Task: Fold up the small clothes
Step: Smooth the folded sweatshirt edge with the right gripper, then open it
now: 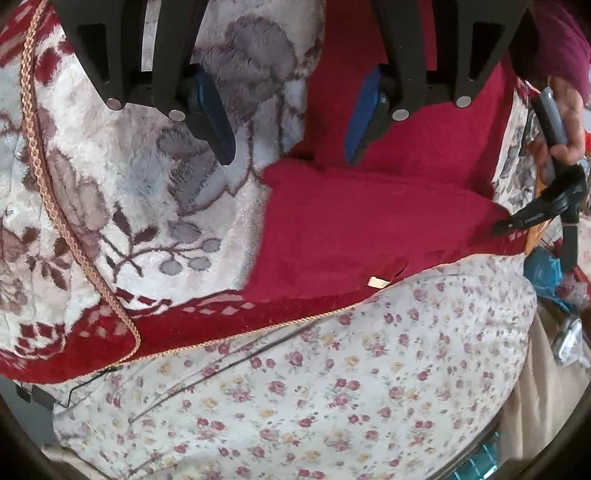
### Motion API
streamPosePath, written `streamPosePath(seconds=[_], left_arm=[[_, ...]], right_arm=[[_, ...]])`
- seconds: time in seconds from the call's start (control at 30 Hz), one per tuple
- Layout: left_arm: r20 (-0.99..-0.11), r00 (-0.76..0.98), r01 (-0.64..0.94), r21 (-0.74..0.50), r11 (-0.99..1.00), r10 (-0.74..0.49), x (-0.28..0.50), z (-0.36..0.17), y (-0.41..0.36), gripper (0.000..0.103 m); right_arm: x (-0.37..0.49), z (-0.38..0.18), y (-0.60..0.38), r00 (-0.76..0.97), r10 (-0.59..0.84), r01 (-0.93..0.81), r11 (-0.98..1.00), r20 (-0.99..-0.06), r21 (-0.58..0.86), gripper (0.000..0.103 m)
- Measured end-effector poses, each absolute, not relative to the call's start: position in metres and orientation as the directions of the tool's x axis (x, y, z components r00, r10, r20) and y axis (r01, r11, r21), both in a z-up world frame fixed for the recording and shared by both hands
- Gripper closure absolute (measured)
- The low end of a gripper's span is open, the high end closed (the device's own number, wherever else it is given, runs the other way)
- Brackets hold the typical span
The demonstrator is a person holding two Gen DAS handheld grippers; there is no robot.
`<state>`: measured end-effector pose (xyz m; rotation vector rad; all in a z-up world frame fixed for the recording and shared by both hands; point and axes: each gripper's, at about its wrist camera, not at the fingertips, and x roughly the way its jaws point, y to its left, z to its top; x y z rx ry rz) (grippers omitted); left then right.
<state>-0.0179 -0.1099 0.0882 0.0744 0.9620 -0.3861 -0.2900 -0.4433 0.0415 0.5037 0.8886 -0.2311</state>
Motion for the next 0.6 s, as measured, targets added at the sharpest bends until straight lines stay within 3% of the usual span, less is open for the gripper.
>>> streamPosePath(seconds=[0.27, 0.33, 0.43, 0.5, 0.6], left_arm=[[-0.846, 0.448, 0.336, -0.142, 0.931, -0.29, -0.022, 0.057, -0.111, 0.095], [-0.852, 0.434, 0.333, -0.149, 0.931, -0.292, -0.021, 0.055, -0.11, 0.095], [-0.858, 0.414, 0.34, -0.164, 0.926, -0.304, -0.023, 0.056, -0.102, 0.09], [-0.858, 0.423, 0.348, -0.144, 0.927, -0.292, -0.031, 0.062, -0.097, 0.077], [-0.848, 0.453, 0.358, -0.11, 0.927, -0.275, -0.049, 0.069, -0.088, 0.065]], right_arm=[[-0.253, 0.049, -0.434, 0.619, -0.066, 0.365, 0.907, -0.782, 0.212, 0.044], [-0.237, 0.042, -0.431, 0.598, -0.082, 0.344, 0.925, -0.797, 0.163, 0.053], [-0.222, 0.014, -0.435, 0.485, -0.147, 0.371, 0.927, -0.862, 0.051, 0.057], [-0.229, 0.012, -0.44, 0.503, -0.127, 0.389, 0.916, -0.855, 0.093, 0.057], [-0.241, 0.029, -0.438, 0.499, -0.183, 0.401, 0.915, -0.847, 0.038, 0.057]])
